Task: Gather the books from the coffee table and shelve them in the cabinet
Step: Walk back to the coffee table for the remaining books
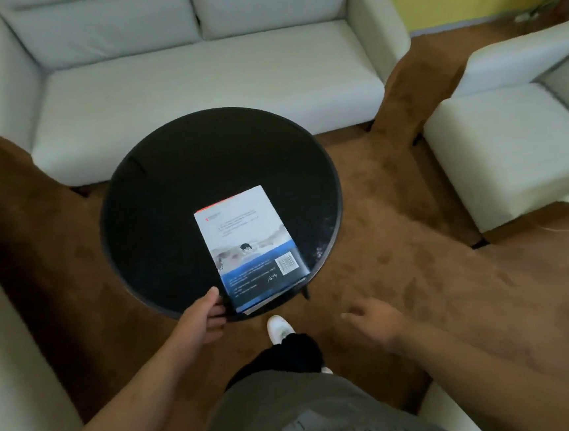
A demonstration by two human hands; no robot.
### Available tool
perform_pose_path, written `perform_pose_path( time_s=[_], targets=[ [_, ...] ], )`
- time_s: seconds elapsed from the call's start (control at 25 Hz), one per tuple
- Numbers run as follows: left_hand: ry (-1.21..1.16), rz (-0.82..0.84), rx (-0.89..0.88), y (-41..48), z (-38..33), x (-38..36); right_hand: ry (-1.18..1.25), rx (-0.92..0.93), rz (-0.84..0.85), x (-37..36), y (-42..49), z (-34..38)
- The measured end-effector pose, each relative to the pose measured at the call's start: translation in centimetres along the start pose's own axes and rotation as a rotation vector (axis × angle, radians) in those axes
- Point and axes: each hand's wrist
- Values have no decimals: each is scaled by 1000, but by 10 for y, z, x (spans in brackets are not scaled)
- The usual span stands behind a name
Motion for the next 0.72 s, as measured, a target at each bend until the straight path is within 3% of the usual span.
perform_pose_path(
  time_s=[0.2, 0.36, 0.72],
  targets=[
    [-341, -6, 5, 26, -15, -21, 189, 115, -84, 52, 45, 64],
    [-446, 22, 102, 40, -11, -28, 499, 56, 122, 62, 84, 102],
    [-536, -99, 83, 41, -6, -41, 619, -22, 238, 58, 99, 115]
  ],
)
Point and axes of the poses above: each hand's wrist, its own y-axis towards the middle knuckle, its own x-axis out of the back of the hand, z = x × y, and after that the axes turned 11 degrees about -y, right-handed
